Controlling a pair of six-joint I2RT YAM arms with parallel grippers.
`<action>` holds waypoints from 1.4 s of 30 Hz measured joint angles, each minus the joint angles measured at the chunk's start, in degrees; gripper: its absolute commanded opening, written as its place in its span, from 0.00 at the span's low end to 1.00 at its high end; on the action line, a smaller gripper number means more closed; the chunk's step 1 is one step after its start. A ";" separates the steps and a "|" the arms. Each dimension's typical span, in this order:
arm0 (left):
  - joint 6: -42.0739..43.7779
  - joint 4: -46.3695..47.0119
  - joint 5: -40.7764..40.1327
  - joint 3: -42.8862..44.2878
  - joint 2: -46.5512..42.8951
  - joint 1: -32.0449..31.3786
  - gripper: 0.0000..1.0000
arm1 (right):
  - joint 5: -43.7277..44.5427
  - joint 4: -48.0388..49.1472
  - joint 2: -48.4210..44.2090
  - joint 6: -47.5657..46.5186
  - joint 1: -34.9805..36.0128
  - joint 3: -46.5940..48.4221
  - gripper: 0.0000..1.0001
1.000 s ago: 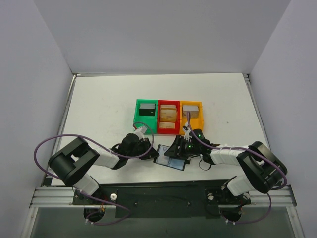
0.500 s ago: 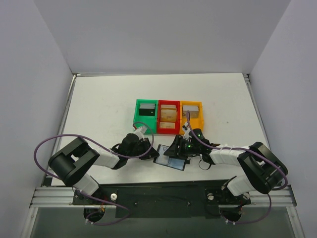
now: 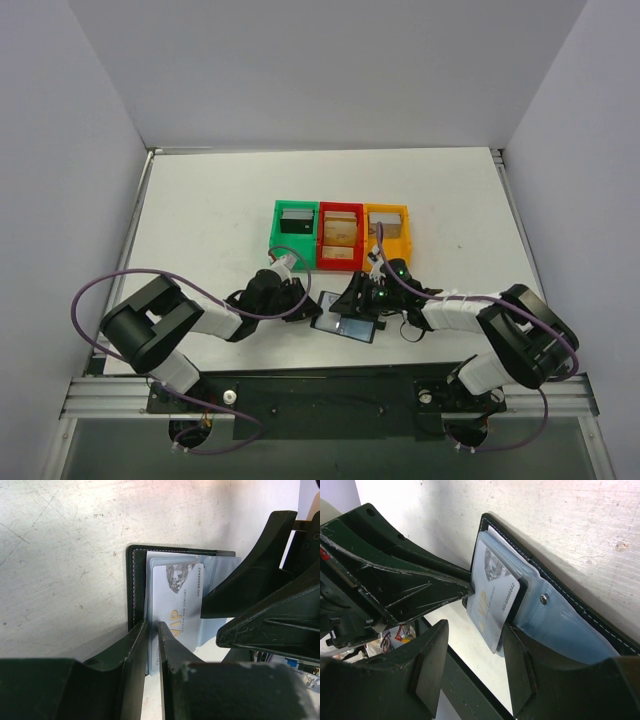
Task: Take the credit cards out of the card holder
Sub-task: Remove the credit card from the card holder.
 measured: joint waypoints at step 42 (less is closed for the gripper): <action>-3.89 5.79 -3.15 -1.86 1.33 -1.49 0.24 | -3.63 26.25 9.62 11.78 -2.32 -5.79 0.42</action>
